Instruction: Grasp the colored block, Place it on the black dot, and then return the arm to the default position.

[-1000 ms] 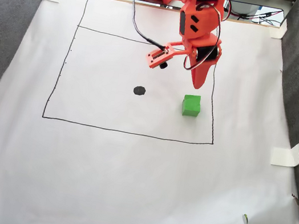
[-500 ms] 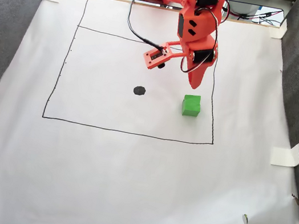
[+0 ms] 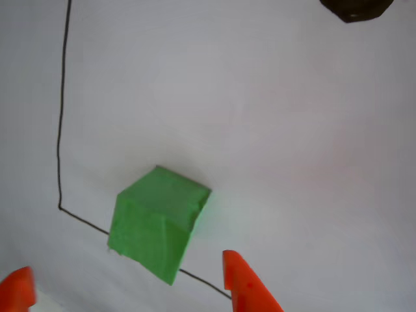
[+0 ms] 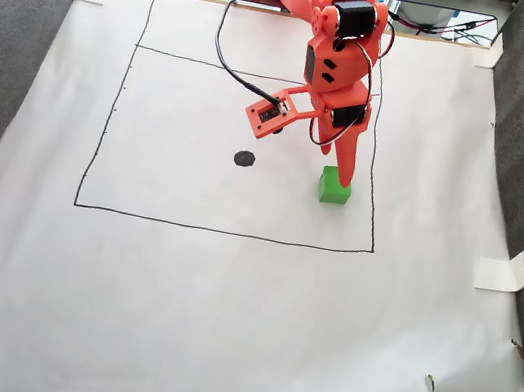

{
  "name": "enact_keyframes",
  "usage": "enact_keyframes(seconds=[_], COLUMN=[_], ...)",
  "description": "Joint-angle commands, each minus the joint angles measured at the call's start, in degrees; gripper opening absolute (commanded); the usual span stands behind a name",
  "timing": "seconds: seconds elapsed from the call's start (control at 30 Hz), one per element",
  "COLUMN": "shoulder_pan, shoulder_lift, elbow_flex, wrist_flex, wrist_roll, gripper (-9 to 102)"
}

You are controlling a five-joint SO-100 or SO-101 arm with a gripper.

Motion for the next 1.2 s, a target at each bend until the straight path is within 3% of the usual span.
enact_keyframes(seconds=[0.0,0.97,1.17], shoulder_pan=[0.44,0.62,0.62], shoulder_lift=[0.18,-5.62,-5.1], elbow_flex=[-1.67,-0.97,-0.88], wrist_flex=[-0.18,-3.08,-3.6], wrist_roll=[-1.32,0.44,0.53], gripper=[42,34,23])
